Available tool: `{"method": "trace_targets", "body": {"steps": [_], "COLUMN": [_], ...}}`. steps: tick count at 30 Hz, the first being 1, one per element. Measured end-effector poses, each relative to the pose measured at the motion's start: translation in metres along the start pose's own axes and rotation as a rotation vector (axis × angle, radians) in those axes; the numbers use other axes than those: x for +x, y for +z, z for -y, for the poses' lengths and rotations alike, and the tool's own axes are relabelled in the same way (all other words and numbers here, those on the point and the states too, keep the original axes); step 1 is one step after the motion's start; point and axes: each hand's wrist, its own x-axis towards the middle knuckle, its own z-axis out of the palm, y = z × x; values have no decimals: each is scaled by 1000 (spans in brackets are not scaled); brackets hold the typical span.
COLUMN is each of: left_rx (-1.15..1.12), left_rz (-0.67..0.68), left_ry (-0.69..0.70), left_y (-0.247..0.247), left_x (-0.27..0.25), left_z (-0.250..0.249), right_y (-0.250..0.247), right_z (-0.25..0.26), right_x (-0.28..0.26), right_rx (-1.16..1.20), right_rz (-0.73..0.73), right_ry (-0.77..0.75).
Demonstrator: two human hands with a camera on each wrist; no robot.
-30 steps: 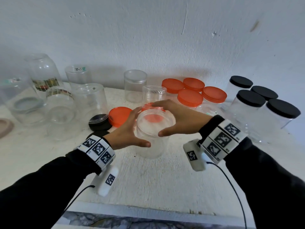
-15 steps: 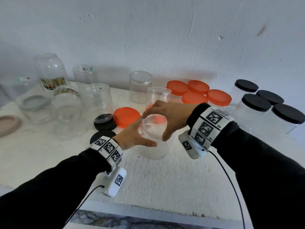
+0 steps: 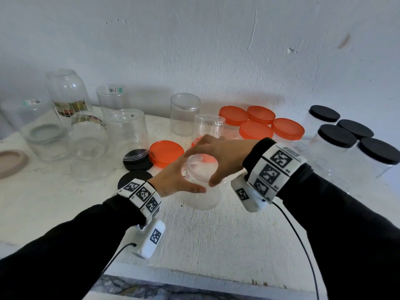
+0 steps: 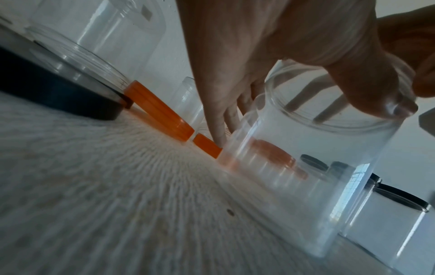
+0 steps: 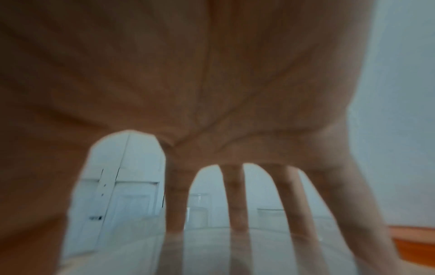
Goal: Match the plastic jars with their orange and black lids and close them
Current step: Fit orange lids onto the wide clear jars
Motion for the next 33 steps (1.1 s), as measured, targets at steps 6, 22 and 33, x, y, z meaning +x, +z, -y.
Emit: {"method": "trace_targets", "body": {"steps": [6,22,33], "left_rx": [-23,4,3], "left_rz": [3,-13,-21], "left_ry": [-20,-41,-49], "left_y": [-1,-1,-1], "left_x": [1,1,1], "left_z": [2,1,3], "right_y": [6,6,13], "right_z": [6,2,7], "right_x": [5,4,4], "right_rx": [-171,-178,-198], "right_rz": [-174,-156,-231], "right_ry": [165,76,104]}}
